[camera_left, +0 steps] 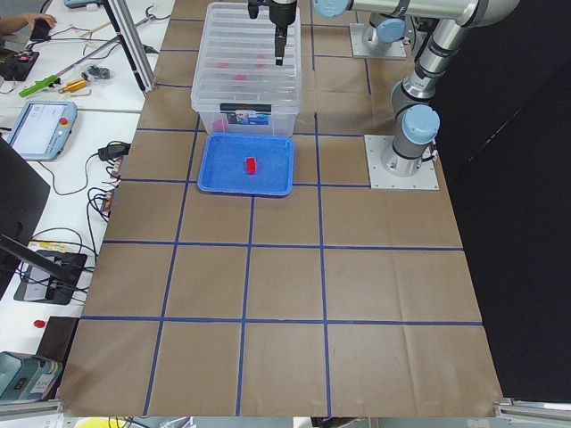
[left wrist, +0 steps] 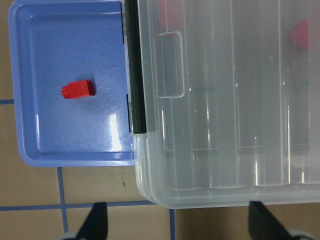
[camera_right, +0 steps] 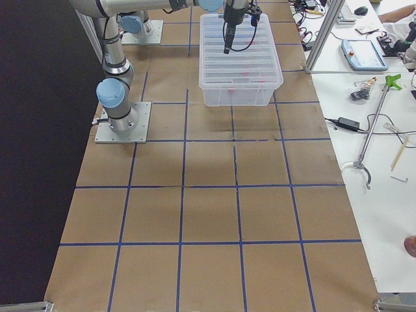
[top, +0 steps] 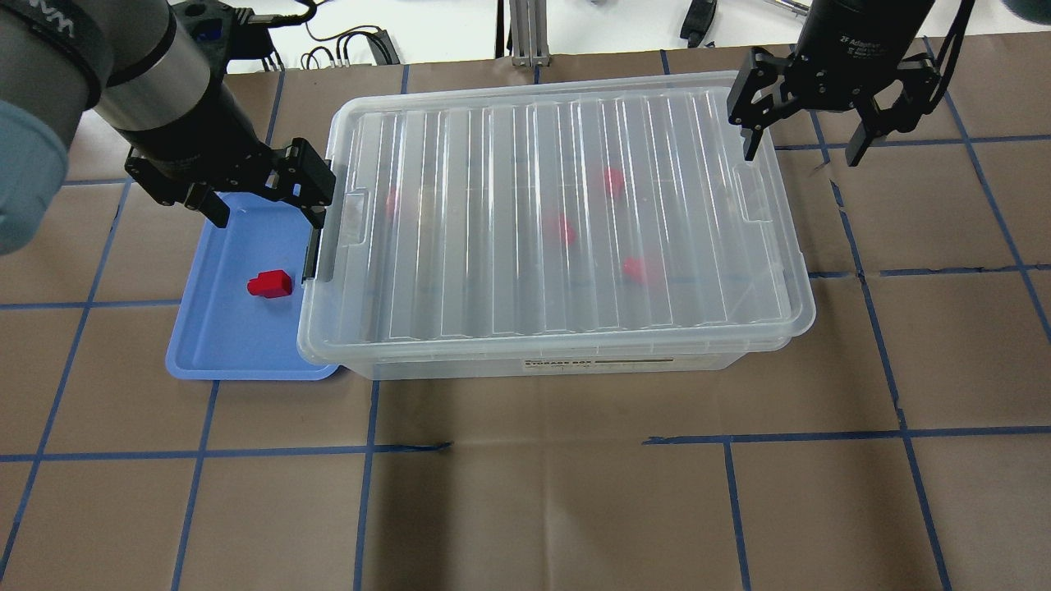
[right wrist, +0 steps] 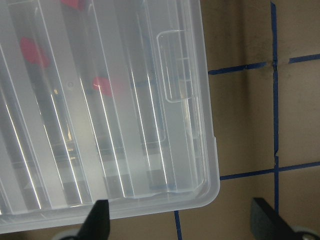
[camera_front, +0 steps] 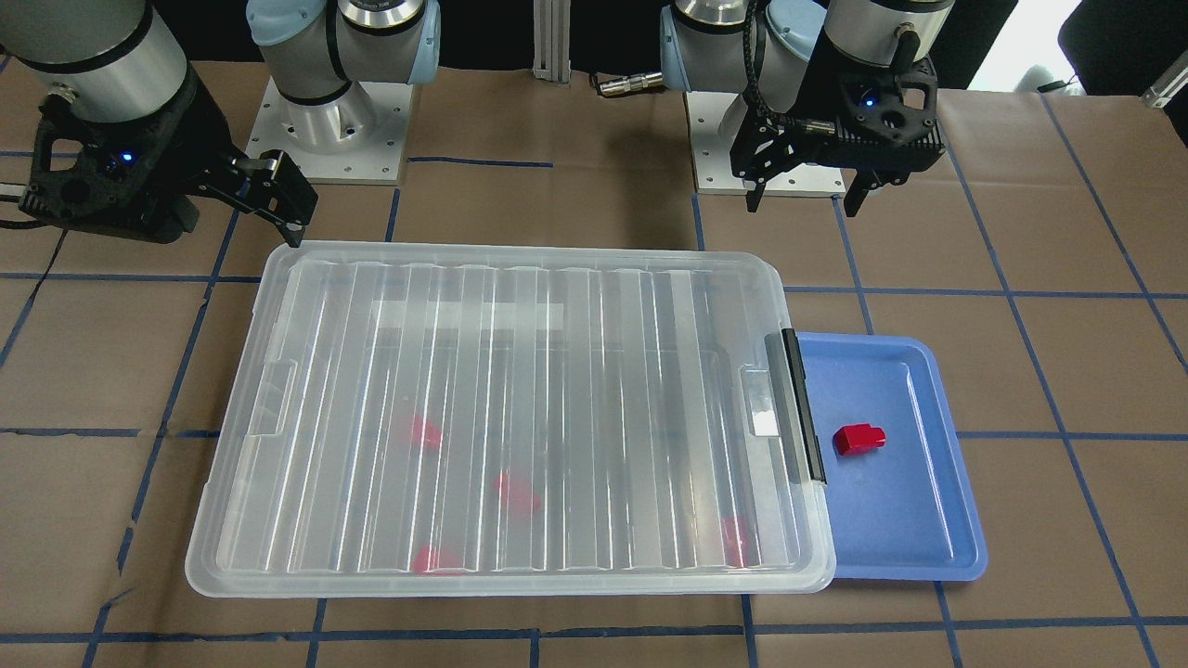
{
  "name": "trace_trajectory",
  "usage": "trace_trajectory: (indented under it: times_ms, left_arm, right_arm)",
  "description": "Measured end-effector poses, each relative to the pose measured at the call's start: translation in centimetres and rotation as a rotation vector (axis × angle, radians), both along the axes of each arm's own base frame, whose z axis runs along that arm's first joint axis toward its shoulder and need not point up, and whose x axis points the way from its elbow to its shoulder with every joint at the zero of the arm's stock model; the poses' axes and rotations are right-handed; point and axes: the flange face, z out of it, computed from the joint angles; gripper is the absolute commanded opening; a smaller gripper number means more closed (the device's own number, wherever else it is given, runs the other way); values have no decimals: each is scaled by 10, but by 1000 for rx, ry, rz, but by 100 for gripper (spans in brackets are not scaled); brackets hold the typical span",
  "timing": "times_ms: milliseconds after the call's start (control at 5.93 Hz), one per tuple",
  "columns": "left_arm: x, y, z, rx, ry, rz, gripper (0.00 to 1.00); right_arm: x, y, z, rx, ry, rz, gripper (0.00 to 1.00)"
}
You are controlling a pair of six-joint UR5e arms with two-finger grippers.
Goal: Place red block in blue tray from box
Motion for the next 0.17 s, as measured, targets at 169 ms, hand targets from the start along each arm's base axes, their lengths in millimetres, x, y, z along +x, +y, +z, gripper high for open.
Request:
trace_trajectory:
  times_ms: [169]
  left_arm:
    - [-1, -1, 0, 0, 0, -1, 99]
  right_arm:
    - [0, 0, 0, 0, 0, 0, 100]
